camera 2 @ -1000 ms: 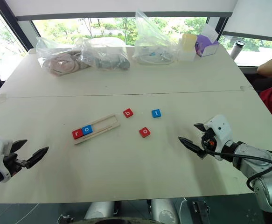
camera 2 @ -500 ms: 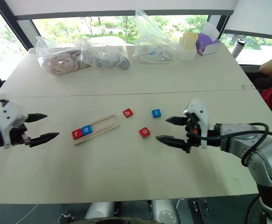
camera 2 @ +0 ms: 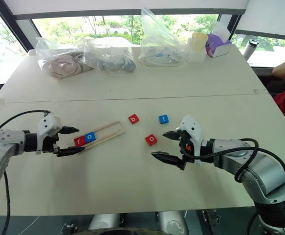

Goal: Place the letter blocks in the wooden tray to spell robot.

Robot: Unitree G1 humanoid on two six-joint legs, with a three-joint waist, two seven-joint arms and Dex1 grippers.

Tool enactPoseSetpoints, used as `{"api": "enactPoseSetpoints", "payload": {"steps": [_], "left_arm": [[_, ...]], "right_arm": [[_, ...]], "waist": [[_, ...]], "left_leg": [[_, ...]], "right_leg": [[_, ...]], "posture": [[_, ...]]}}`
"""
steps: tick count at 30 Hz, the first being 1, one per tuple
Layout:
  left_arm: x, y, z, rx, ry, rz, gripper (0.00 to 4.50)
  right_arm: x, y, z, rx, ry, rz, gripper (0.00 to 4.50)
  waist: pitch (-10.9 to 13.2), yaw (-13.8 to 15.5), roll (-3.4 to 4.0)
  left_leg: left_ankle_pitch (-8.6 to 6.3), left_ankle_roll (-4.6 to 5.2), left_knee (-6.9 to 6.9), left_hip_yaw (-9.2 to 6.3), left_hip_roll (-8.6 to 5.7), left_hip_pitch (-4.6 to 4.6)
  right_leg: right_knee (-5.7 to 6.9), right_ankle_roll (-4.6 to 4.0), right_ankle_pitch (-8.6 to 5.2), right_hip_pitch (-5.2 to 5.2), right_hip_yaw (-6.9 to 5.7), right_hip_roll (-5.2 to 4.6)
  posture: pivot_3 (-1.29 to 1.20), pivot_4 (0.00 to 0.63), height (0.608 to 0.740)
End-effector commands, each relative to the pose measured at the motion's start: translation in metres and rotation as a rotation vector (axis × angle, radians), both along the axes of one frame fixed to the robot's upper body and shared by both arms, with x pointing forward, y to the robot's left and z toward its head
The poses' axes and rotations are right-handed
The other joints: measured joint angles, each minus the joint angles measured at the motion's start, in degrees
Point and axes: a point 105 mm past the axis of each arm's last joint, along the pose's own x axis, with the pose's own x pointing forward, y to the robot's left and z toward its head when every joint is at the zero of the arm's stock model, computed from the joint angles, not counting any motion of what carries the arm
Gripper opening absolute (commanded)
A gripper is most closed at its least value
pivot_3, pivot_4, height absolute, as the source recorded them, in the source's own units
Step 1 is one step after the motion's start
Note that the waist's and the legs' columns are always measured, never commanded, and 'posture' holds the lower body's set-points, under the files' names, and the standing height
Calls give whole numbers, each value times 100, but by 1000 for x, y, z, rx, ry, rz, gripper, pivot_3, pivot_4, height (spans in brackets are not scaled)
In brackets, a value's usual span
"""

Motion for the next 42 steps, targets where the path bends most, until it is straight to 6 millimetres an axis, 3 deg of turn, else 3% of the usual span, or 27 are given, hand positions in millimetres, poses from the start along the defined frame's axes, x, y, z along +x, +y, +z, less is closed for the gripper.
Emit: {"api": "enactPoseSetpoints", "payload": {"steps": [1,8,9,11,12,15,21,25,33,34,35,42], "left_arm": [[-4,-4,-5,38,-1,-35,4500],[0,5,-27,76,35,11,4500],[0,5,-28,75,39,10,3941],[0,5,-30,77,43,7,3257],[0,5,-31,77,46,6,3135],[-3,0,-27,73,45,-34,3135],[-8,-26,6,91,-53,-280,3135],[-8,-29,0,186,-56,-417,3135],[9,-40,-16,209,-50,-493,3135],[9,-41,-16,200,-41,-493,4189],[9,-42,-16,188,-29,-492,4481],[13,-48,-14,161,-72,-472,4481]], "right_arm": [[3,3,6,-1,-57,3,4445],[10,4,6,1,-80,-13,4445],[10,4,5,0,-81,-13,4500],[10,4,3,-10,-83,-15,4500],[10,3,3,-15,-84,-16,4500],[11,1,1,-20,-85,-26,4500],[17,-4,2,-26,-104,-62,4500],[23,-6,2,-24,-119,-75,4500],[23,-9,2,-32,-138,-103,4500],[23,-9,1,-36,-139,-106,4500],[22,-10,1,-38,-139,-110,4500],[25,-6,4,-37,-157,-114,4500]], "waist": [[-1,0,-1],[-9,3,12],[-9,3,12],[-10,3,13],[-12,3,15],[-12,3,15],[-11,7,12],[-9,12,9],[-10,21,11],[-10,20,11],[-10,16,11],[-10,15,12]], "left_leg": [[1,-1,5,-1,1,0],[2,-1,6,-1,1,11],[2,-1,6,-1,0,12],[2,-1,6,-2,1,13],[2,-1,6,-2,1,13],[2,-1,6,-2,1,13],[2,-1,7,-1,0,9],[2,-1,10,-3,-1,6],[2,0,15,-4,-4,4],[2,0,17,-4,-4,3],[2,0,19,-5,-4,3],[2,1,48,-5,-3,1]], "right_leg": [[2,-3,2,0,0,1],[6,-4,4,11,0,3],[6,-3,5,11,0,3],[8,2,8,11,0,4],[8,4,9,11,0,3],[8,8,11,12,0,3],[7,0,7,12,0,2],[7,-3,7,10,-1,3],[9,6,17,11,-1,6],[9,6,17,11,-2,5],[9,6,17,13,-2,5],[16,13,16,19,-1,5]], "posture": [[0,150,740],[0,150,740],[0,150,740],[0,150,740],[0,150,740],[0,150,740],[0,150,740],[0,150,740],[0,150,740],[0,150,740],[0,150,740],[0,150,740]]}}
